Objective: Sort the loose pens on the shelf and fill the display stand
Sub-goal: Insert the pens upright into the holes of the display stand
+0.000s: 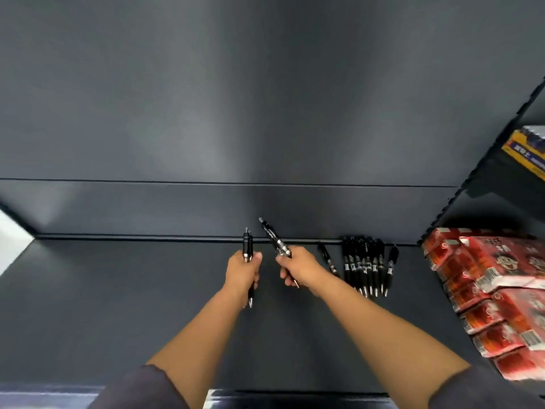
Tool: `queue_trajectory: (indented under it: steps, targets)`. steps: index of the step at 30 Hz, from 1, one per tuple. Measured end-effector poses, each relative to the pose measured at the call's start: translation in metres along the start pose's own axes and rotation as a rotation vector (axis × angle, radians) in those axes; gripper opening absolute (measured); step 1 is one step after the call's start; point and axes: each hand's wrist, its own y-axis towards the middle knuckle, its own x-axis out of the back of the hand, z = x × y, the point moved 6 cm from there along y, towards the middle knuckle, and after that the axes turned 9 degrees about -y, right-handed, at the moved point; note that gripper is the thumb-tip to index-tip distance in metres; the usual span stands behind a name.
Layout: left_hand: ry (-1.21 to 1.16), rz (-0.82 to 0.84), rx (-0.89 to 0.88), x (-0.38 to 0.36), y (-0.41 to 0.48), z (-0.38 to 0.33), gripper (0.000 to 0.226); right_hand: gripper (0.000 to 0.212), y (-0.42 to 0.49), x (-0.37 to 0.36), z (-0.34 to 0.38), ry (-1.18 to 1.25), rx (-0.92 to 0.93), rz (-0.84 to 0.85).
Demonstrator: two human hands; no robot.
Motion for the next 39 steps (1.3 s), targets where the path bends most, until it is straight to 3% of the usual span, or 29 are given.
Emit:
queue_trajectory:
  steps: [3,8,16,21,25,29,33,37,39]
  targets:
    - [-0.154,-0.028,-0.059,0.037,-0.014,-0.023,0.026,0.02,-0.014,-0.033,0.045,0.22,0.051,0.104]
    - [-0.326,-0.123,-0.193,0.137,-0.041,-0.055,0.01,0.023,-0.034,-0.109,0.127,0.299,0.13,0.238]
    - [-0.352,-0.145,-0.005,0.347,-0.084,-0.043,0.031,0.031,-0.089,-0.294,0.246,0.217,0.12,0.76]
    - [-0.558,-0.214,-0.1,0.444,-0.105,-0.042,0.012,0.039,-0.114,-0.377,0.301,-0.031,0.174,0.919]
    - [-0.565,-0.286,-0.199,0.501,-0.114,-0.049,0.008,0.032,-0.113,-0.422,0.339,-0.137,0.235,0.929]
    - [-0.455,-0.461,-0.271,0.555,-0.114,-0.053,0.006,0.018,-0.093,-0.447,0.376,-0.266,0.381,0.81]
    - [-0.264,-0.468,-0.336,0.589,-0.108,-0.063,0.003,0.03,-0.063,-0.453,0.424,-0.038,0.455,0.578]
    - [-0.09,-0.39,-0.335,0.603,-0.098,-0.079,0.007,0.01,-0.045,-0.46,0.466,0.096,0.537,0.506]
    - [-0.069,-0.409,-0.348,0.615,-0.095,-0.085,0.008,0.019,-0.039,-0.466,0.482,0.129,0.574,0.49]
